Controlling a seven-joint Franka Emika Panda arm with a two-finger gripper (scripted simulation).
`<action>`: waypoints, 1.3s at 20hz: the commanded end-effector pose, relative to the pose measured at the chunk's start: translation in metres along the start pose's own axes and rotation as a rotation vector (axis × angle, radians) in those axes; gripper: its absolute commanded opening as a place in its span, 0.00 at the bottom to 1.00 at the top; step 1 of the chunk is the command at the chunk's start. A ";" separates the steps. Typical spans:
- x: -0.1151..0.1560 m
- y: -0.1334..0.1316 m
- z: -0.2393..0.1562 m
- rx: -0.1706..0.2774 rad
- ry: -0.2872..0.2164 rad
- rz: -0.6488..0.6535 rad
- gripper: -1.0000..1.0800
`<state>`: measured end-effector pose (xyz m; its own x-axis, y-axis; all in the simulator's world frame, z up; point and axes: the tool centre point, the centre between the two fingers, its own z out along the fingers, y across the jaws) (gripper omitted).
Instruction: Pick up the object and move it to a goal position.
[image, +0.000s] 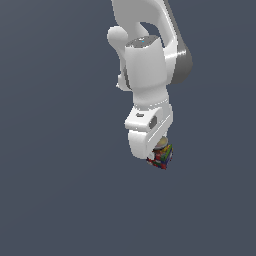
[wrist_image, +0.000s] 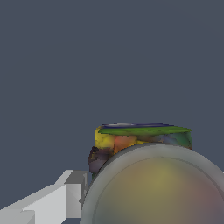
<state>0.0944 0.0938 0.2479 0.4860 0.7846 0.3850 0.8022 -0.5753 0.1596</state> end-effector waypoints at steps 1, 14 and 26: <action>0.013 0.008 -0.018 -0.012 0.044 -0.038 0.00; 0.064 0.033 -0.103 -0.046 0.245 -0.212 0.00; 0.096 0.046 -0.180 -0.070 0.413 -0.355 0.00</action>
<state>0.1161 0.1007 0.4446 0.0277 0.7901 0.6124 0.8627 -0.3284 0.3846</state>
